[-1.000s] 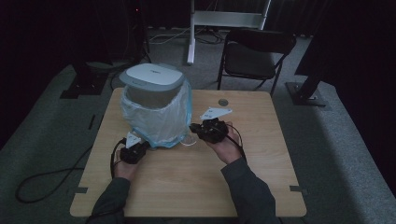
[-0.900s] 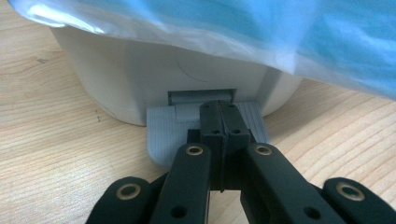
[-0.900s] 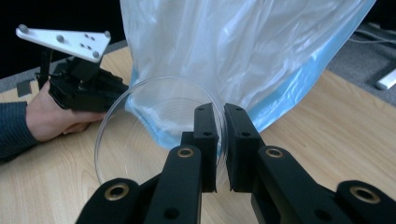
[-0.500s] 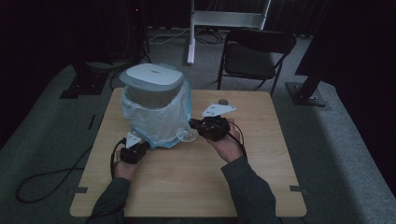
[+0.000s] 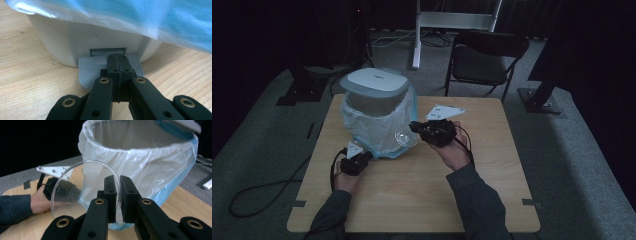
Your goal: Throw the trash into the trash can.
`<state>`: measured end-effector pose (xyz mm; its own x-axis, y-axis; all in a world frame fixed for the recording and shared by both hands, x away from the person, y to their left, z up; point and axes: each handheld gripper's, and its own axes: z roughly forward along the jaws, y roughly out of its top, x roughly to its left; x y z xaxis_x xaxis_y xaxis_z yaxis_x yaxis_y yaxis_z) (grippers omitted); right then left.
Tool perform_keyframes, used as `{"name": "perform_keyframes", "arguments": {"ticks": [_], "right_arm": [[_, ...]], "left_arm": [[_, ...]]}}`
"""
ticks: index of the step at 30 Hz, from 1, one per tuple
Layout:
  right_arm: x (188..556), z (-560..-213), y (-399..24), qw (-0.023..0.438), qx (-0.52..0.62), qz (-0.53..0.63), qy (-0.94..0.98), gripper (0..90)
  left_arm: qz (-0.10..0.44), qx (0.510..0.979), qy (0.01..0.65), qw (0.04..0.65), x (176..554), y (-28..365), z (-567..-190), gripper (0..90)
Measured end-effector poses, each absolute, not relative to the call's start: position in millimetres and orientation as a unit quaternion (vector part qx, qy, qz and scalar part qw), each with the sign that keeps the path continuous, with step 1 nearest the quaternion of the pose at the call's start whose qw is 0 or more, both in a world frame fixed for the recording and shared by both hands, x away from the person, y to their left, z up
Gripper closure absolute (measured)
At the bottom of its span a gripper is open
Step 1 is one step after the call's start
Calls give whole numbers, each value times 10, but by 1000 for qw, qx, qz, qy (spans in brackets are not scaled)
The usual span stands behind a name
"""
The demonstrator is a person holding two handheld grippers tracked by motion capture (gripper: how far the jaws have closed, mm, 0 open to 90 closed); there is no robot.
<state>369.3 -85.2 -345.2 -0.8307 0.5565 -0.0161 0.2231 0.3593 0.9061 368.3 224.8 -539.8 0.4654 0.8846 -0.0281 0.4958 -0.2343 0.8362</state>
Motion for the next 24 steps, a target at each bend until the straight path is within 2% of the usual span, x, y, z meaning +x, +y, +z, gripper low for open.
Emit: {"name": "perform_keyframes", "arguments": {"ticks": [14,24], "right_arm": [[3672,-3326,-856,168,234,550,784,847],[3644,-3208,-913,192,233,579,757,848]], "left_arm": [[235,750,460,413,3684,2251,-5397,900],[233,751,460,412,3683,2252,-5396,900]]}}
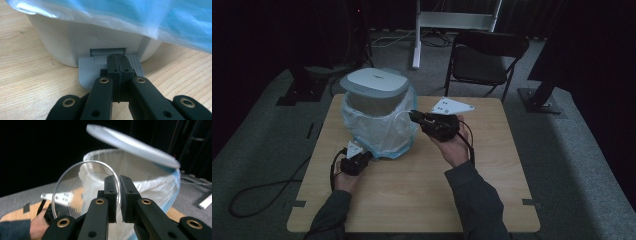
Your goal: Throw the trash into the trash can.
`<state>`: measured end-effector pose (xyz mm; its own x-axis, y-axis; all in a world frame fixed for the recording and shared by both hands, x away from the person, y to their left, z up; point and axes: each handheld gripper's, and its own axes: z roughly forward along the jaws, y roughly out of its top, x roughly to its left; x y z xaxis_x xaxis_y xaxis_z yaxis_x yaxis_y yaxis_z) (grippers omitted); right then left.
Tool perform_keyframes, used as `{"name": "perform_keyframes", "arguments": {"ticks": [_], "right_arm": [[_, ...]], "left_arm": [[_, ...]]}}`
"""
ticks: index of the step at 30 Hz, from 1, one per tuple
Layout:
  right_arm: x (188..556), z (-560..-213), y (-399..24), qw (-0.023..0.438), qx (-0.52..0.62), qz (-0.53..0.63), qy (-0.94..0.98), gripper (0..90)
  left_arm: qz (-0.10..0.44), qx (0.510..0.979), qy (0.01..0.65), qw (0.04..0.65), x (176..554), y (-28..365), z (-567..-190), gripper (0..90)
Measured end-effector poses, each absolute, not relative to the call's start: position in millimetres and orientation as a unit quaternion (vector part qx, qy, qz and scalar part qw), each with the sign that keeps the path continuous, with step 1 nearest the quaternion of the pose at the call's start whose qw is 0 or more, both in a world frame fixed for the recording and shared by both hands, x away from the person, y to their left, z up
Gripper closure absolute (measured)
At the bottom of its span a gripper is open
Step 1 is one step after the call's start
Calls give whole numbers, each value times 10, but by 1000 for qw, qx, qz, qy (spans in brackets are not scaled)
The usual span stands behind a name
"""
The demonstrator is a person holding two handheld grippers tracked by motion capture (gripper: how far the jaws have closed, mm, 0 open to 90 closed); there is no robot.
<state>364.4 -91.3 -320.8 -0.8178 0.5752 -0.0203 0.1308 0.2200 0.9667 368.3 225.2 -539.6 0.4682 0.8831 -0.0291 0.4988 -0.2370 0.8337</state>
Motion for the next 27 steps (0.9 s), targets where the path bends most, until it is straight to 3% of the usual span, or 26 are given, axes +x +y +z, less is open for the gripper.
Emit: {"name": "perform_keyframes", "arguments": {"ticks": [27], "right_arm": [[3628,-3072,-765,238,223,638,698,854]], "left_arm": [[233,750,461,414,3683,2251,-5397,900]]}}
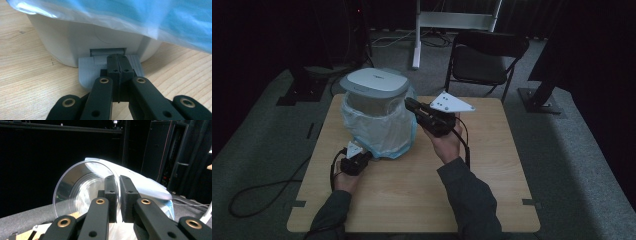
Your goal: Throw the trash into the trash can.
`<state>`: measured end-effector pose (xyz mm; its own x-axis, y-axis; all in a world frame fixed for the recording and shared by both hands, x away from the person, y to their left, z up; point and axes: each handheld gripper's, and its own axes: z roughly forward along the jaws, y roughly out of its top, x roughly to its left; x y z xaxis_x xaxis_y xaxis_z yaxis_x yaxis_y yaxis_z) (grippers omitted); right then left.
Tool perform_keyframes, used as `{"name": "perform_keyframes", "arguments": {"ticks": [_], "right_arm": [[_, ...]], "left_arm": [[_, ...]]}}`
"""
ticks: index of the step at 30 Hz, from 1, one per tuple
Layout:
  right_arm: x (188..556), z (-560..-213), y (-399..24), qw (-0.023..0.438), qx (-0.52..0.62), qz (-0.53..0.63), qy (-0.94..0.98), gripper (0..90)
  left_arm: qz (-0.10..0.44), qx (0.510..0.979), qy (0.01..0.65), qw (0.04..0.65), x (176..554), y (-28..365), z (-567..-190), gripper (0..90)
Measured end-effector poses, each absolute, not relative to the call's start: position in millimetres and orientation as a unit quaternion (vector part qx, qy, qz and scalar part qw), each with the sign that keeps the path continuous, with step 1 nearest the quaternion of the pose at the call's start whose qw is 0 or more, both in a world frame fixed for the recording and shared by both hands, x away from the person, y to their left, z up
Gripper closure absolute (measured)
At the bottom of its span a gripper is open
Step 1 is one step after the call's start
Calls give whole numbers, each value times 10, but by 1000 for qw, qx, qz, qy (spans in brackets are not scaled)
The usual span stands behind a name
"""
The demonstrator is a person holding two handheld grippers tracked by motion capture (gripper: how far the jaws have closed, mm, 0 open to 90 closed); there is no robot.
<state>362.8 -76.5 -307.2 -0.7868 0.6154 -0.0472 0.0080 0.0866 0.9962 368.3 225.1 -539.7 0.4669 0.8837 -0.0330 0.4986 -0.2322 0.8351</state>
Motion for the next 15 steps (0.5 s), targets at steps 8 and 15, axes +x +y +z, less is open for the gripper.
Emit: {"name": "perform_keyframes", "arguments": {"ticks": [8,15], "right_arm": [[3653,-3140,-688,254,219,642,690,854],[3686,-3205,-632,258,222,642,687,854]], "left_arm": [[234,750,460,414,3683,2252,-5397,900],[233,749,460,415,3684,2252,-5398,900]]}}
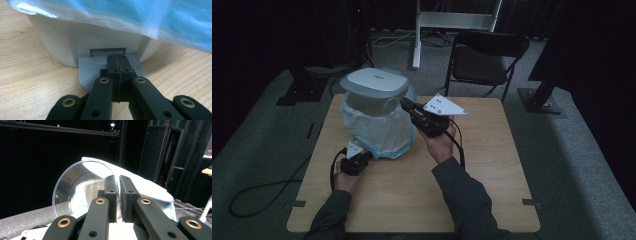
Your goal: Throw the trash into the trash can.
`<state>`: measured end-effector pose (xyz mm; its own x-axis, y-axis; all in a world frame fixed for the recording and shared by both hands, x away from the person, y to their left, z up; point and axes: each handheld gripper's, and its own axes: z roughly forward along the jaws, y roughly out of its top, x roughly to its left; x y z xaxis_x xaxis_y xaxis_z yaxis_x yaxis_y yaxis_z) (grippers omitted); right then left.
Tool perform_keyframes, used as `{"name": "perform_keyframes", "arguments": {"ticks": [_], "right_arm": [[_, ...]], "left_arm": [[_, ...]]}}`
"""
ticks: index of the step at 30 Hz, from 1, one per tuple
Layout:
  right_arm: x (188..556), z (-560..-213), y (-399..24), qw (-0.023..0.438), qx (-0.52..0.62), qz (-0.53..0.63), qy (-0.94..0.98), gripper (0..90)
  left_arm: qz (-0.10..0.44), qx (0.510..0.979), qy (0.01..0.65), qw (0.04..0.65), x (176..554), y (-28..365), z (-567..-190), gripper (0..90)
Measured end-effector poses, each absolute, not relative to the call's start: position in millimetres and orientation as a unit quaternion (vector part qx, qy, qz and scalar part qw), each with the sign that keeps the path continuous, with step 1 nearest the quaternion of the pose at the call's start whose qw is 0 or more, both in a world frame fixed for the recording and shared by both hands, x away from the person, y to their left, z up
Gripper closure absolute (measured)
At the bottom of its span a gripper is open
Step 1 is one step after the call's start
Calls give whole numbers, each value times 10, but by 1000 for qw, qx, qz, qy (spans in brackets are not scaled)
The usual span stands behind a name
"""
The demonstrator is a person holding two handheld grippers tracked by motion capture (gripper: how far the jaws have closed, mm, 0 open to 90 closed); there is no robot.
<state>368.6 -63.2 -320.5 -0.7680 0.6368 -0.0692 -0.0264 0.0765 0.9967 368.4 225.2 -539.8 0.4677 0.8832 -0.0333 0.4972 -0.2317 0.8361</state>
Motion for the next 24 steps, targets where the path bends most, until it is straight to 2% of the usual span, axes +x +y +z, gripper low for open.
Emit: {"name": "perform_keyframes", "arguments": {"ticks": [24], "right_arm": [[3795,-3376,-526,269,239,625,693,859]], "left_arm": [[225,748,463,418,3695,2266,-5399,900]]}}
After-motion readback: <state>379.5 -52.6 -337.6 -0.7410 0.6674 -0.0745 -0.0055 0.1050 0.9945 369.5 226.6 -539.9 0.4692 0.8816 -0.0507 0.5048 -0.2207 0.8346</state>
